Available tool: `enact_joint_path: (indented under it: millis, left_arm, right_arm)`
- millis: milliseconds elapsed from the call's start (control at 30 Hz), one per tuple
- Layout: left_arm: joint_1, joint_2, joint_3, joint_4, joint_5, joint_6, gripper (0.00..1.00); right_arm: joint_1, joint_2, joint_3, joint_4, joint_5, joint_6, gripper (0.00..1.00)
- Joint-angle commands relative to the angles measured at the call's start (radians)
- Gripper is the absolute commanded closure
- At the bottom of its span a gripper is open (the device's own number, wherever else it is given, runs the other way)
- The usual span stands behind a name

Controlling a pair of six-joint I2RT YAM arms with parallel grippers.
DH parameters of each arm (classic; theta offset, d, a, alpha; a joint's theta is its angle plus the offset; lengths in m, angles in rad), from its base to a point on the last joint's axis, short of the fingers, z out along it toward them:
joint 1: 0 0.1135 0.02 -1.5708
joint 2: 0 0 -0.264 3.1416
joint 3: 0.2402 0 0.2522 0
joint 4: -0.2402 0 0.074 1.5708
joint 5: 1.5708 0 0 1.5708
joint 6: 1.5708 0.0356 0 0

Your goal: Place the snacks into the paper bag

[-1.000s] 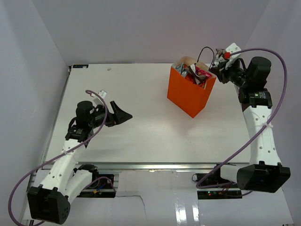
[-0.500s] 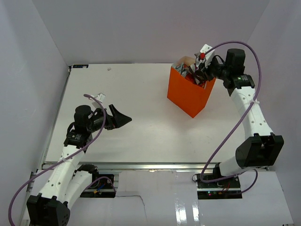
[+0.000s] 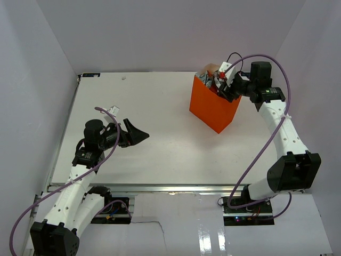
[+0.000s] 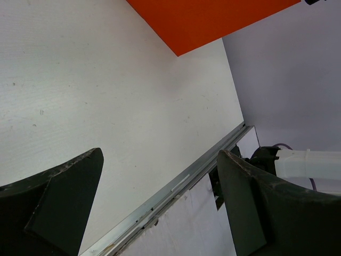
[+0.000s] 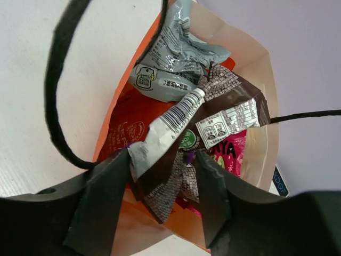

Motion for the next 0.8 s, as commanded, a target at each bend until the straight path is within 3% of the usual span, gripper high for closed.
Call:
enact_joint_path:
  millis: [0,33,333,467,567,767]
  left_arm:
    - [-0.002,-0.01,-0.003,0.004,0.0,0.001,0.02]
    - [0.0,-0.011,0.0,0.004,0.0,0.001,0.02]
    - [0.0,-0.007,0.066,-0.039,-0.026,0.021,0.02]
    - [0.0,0.012,0.113,-0.056,-0.032,0.043,0.02]
    - [0.0,0.024,0.153,-0.063,-0.038,0.05,0.02]
    - [-0.002,0.015,0.179,-0.066,-0.062,0.063,0.02]
  right_arm:
    - [-0.001,-0.048,0.005,-0.008,0.006,-0.026,0.4]
    - [-0.003,-0.052,0.01,-0.008,0.008,-0.018,0.33]
    - [-0.037,-0.127,0.062,-0.006,0.037,0.186,0.05]
    - [-0.075,-0.175,0.064,-0.008,0.049,0.282,0.0]
    - [-0.086,-0.225,0.028,0.0,0.094,0.342,0.1]
    - [-0.086,-0.36,-0.143,0.005,0.164,0.5,0.1]
